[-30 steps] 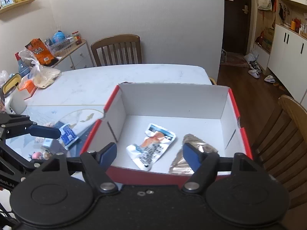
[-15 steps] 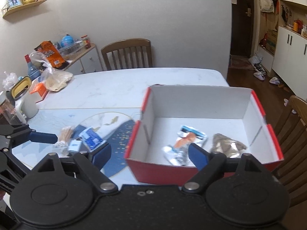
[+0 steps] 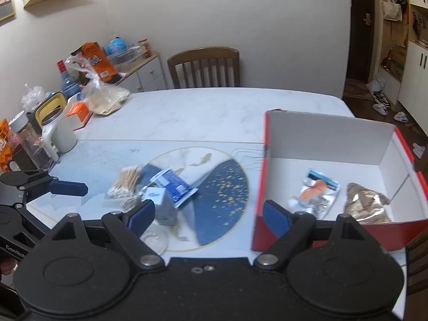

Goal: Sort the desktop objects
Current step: 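Withdraw both tools from the box back toward the remaining pile, then grasp the black snack packet with left tool while right tool grasps clear tape roll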

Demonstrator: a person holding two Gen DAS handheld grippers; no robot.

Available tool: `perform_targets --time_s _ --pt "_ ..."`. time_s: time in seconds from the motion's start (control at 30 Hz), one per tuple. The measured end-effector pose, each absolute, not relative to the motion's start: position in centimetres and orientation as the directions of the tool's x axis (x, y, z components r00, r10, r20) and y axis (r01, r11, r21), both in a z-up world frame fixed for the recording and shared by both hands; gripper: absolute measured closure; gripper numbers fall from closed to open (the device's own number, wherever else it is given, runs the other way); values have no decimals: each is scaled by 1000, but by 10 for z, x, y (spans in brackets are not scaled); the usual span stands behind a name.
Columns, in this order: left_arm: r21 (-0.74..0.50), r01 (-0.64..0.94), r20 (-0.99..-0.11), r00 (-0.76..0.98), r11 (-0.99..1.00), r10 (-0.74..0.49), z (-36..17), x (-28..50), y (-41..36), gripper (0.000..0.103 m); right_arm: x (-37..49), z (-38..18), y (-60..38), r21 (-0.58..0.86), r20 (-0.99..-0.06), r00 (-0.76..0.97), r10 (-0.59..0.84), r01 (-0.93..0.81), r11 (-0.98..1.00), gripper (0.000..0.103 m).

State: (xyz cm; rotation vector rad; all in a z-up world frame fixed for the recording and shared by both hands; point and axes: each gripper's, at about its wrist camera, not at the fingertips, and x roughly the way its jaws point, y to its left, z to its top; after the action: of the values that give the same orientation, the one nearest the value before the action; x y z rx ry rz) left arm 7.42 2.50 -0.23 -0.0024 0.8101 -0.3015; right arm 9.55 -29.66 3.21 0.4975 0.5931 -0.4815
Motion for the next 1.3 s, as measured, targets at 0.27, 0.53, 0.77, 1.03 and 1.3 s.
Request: perform_targets --time_s 0.27,0.53,0.77,1.03,1.3 --pt "-141 265 -725 628 954 -282 -19 65 48 1 118 21 -279 299 -647 720 -251 543 785 15" --pt "-141 339 -729 600 930 -330 -41 59 53 1 133 8 -267 286 -673 700 -237 542 790 15" --pt "-135 400 -734 574 907 -363 -61 57 52 2 146 -7 -258 263 -699 675 -236 549 793 15" --pt "-118 456 -742 549 882 -383 -80 62 51 2 163 -23 -250 240 -724 650 -231 551 799 15" --pt "-97 494 -750 535 864 -390 -90 67 45 2 182 -42 -246 214 -747 622 -234 559 801 17"
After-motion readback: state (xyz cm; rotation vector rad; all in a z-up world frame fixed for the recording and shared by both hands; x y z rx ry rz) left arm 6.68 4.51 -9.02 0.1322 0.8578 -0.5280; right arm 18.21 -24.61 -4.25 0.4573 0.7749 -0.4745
